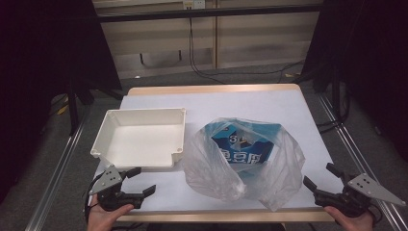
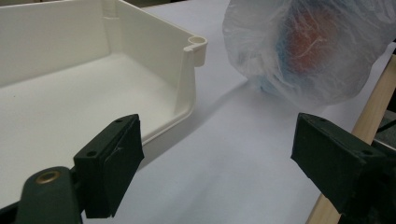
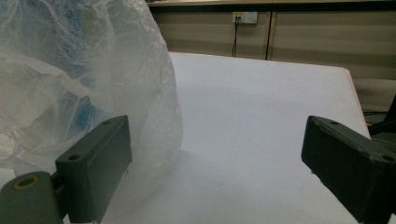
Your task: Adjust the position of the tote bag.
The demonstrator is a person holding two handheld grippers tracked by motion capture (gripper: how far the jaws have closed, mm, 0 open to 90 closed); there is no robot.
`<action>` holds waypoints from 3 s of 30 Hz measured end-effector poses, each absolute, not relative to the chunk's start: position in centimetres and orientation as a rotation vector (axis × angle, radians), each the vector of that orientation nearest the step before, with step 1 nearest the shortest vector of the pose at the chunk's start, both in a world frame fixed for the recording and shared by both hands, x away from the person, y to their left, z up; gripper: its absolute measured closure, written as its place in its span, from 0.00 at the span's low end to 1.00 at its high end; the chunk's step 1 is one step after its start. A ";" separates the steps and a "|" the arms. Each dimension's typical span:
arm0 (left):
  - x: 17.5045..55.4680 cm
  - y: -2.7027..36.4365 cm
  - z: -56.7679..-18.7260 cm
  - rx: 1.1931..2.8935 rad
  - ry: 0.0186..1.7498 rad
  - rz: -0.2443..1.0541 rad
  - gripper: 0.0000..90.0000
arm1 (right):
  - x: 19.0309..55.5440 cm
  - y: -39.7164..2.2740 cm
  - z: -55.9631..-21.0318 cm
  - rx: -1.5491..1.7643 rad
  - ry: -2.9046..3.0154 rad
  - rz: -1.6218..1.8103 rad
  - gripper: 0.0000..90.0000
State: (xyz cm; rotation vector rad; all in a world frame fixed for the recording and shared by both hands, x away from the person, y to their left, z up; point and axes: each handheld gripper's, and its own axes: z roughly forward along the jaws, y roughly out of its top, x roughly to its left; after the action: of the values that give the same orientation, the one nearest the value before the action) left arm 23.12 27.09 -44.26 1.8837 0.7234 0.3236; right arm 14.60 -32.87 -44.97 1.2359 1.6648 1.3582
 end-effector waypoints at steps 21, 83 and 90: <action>23.1 25.8 -44.3 1.890 0.699 0.215 0.22 | 12.9 -33.2 -43.2 1.197 1.713 1.491 0.38; 21.1 23.4 -42.1 1.933 0.506 0.133 0.58 | 11.8 -24.3 -39.1 0.846 2.228 1.666 0.57; 20.9 22.8 -41.4 1.899 0.492 0.093 0.57 | 12.0 -23.5 -39.2 0.831 2.269 1.645 0.55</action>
State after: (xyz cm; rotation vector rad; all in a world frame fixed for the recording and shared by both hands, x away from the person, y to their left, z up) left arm 20.87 22.80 -41.35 1.8991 0.4919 0.0931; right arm 12.00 -23.48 -39.21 0.8309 2.2693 1.6454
